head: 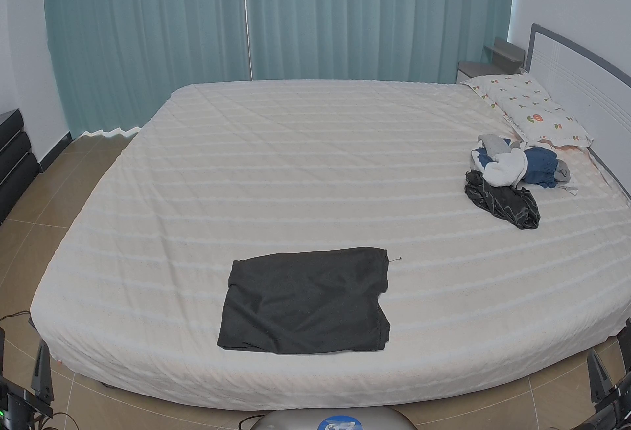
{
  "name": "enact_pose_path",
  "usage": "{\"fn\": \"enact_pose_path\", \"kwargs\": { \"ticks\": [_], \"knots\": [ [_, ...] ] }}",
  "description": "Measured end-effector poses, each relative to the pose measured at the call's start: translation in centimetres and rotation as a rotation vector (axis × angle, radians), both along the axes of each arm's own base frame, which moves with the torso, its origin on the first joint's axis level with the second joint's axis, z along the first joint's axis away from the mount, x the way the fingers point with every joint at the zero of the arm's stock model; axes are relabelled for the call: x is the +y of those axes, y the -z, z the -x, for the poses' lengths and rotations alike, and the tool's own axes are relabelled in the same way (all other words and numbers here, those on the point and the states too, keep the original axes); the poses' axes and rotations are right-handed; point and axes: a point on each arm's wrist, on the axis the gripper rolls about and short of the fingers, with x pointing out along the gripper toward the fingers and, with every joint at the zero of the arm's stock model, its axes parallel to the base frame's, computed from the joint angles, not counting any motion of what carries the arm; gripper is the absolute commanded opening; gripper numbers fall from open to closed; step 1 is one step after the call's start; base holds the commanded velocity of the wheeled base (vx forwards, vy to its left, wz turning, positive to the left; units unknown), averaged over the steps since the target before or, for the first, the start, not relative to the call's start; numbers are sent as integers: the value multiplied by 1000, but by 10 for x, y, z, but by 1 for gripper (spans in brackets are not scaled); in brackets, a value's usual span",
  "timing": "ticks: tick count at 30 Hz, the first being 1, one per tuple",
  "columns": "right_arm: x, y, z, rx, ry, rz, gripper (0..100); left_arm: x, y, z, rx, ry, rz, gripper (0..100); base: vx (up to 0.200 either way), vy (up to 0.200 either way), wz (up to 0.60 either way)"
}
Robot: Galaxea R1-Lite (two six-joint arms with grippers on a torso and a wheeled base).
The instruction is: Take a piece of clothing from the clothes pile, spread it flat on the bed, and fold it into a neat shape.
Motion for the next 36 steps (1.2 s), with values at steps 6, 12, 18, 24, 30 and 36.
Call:
{"fn": "enact_pose_path", "kwargs": {
  "ticks": [6, 12, 18, 24, 30, 36],
  "knots": [
    [0, 3, 2, -18, 14, -6, 100, -2, 15, 0, -3, 88, 5, 100, 0, 0, 0],
    [0, 4, 2, -22, 0, -7, 100, -4, 25, 0, 66, 175, 12, 100, 0, 0, 0],
    [0, 11, 2, 51, 30, 11, 100, -5, 24, 1, 50, 184, 15, 100, 0, 0, 0],
    [-1, 11, 2, 50, 38, -9, 100, -5, 24, 1, 47, 186, 15, 100, 0, 0, 0],
    [-1, 11, 2, 51, 39, -20, 100, -5, 24, 1, 47, 186, 14, 100, 0, 0, 0],
    [-1, 11, 2, 50, 40, -21, 100, -4, 24, 1, 46, 173, 32, 100, 0, 0, 0]
  ]
}}
